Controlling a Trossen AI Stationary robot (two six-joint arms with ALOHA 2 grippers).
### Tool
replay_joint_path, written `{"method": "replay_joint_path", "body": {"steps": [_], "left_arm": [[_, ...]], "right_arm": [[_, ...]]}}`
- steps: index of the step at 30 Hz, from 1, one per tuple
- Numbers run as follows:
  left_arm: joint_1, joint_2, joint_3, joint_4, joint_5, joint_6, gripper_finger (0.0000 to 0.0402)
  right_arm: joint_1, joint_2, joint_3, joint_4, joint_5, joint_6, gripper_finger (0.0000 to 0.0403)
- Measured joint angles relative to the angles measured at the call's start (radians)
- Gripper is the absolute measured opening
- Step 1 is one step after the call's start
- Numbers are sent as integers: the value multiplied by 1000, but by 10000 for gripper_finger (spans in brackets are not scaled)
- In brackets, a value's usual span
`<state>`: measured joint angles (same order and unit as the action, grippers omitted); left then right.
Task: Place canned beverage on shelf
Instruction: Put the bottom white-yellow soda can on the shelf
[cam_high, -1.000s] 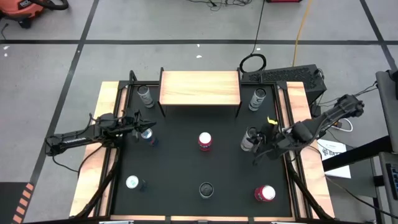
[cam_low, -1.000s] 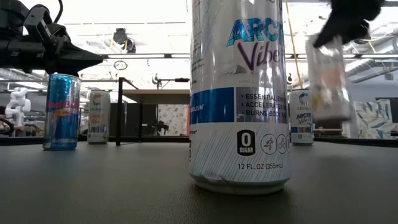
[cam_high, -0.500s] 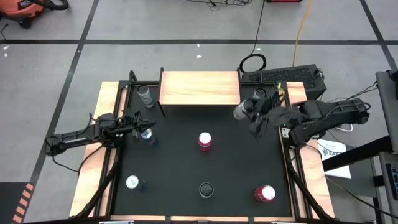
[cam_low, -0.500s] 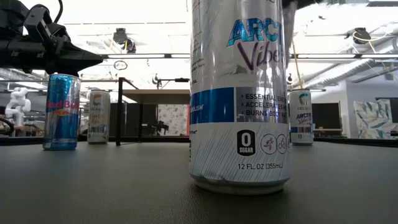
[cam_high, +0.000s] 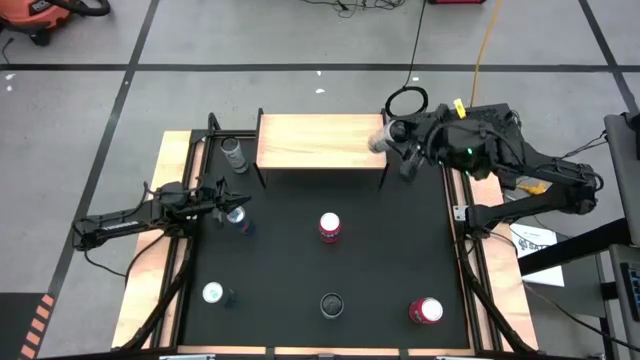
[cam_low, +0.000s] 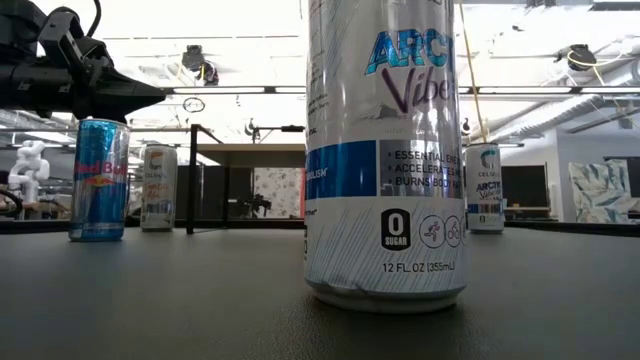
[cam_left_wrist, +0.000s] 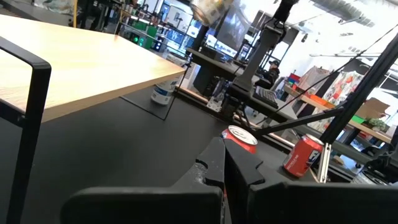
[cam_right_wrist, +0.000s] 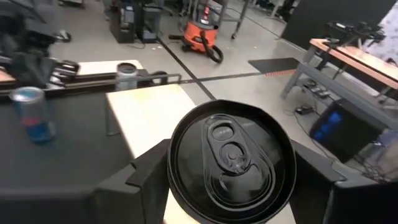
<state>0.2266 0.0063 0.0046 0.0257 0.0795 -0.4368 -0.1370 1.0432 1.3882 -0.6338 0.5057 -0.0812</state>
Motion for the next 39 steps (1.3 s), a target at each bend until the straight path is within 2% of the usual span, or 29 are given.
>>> {"method": "replay_joint_path", "body": {"steps": [5,15,19,24,27,31,39], "left_arm": [[0,0,0,0,0,3,0],[0,0,0,0,0,7,0],[0,0,0,0,0,7,0],[0,0,0,0,0,7,0],[0,0,0,0,0,7,0],[0,0,0,0,0,6,0],[0,0,0,0,0,5,0]], "right_arm": [[-109,55,13,36,-67,-35,219],[-324,168,22,158,-278,-68,220],[-406,230,100,110,-327,-67,220],[-492,321,239,44,-445,-69,221],[-531,387,331,-30,-511,-69,220],[-567,475,435,-164,-546,-71,222],[-602,583,483,-245,-594,-84,223]]}}
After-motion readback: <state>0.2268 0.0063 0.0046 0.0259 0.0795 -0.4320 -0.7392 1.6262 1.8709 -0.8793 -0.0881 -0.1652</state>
